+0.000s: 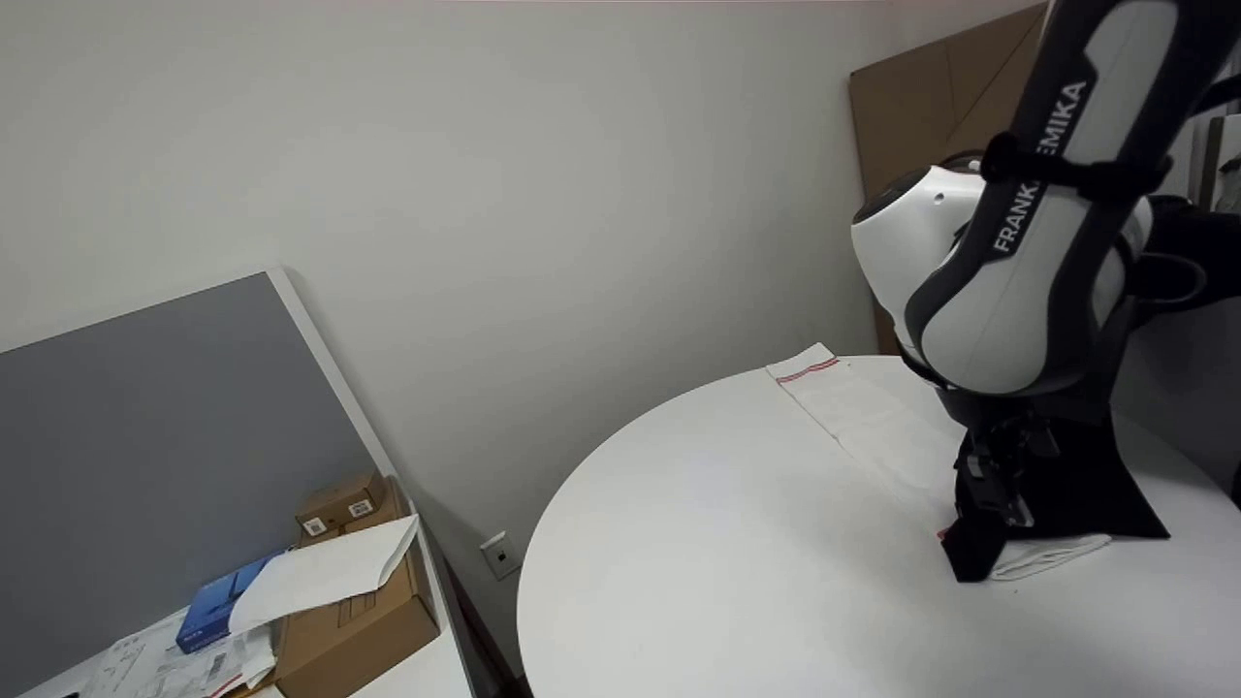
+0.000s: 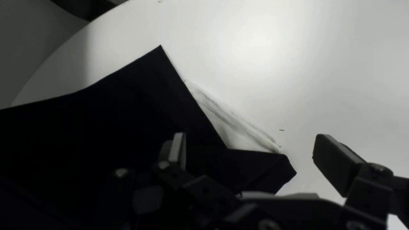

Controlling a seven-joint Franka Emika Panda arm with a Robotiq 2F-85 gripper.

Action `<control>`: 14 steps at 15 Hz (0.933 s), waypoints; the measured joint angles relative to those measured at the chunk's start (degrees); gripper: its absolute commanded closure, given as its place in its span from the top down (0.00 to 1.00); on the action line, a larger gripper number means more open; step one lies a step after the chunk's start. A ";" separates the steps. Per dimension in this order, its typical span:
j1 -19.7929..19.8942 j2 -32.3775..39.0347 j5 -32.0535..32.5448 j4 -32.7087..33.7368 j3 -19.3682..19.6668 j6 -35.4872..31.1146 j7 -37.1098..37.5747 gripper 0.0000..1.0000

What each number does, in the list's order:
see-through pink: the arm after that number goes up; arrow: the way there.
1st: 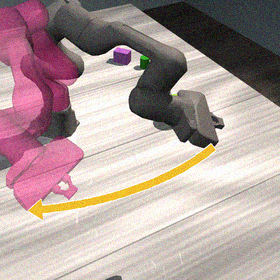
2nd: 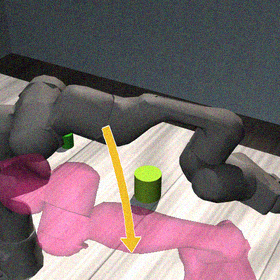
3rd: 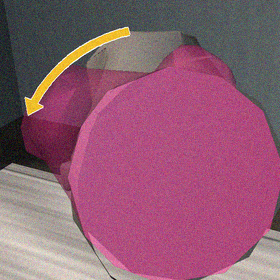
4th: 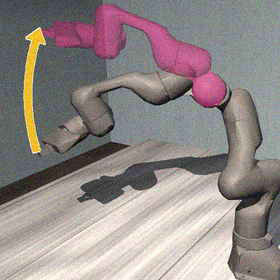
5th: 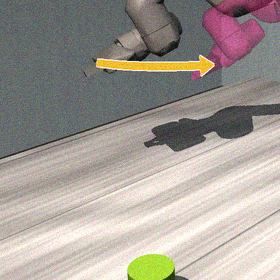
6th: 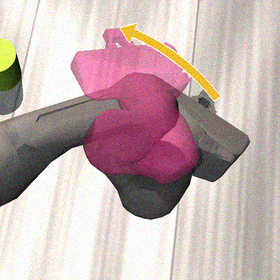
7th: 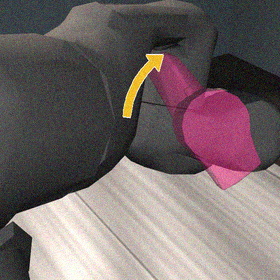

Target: Unfold the black t-shirt, hang the t-shirt on the backrest of the grey chair, fold the red and white towel three times over

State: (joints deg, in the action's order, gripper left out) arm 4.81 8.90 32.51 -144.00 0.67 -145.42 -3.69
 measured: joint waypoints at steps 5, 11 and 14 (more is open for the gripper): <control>-1.93 6.57 0.00 1.51 0.31 -3.75 -0.02 1.00; -3.15 12.88 -0.01 5.22 1.50 -5.09 -0.02 0.97; -3.33 15.27 -0.04 7.39 2.18 -5.10 -0.10 0.92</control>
State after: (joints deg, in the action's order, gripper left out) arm 1.49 24.17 32.48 -136.61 2.86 -150.52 -3.79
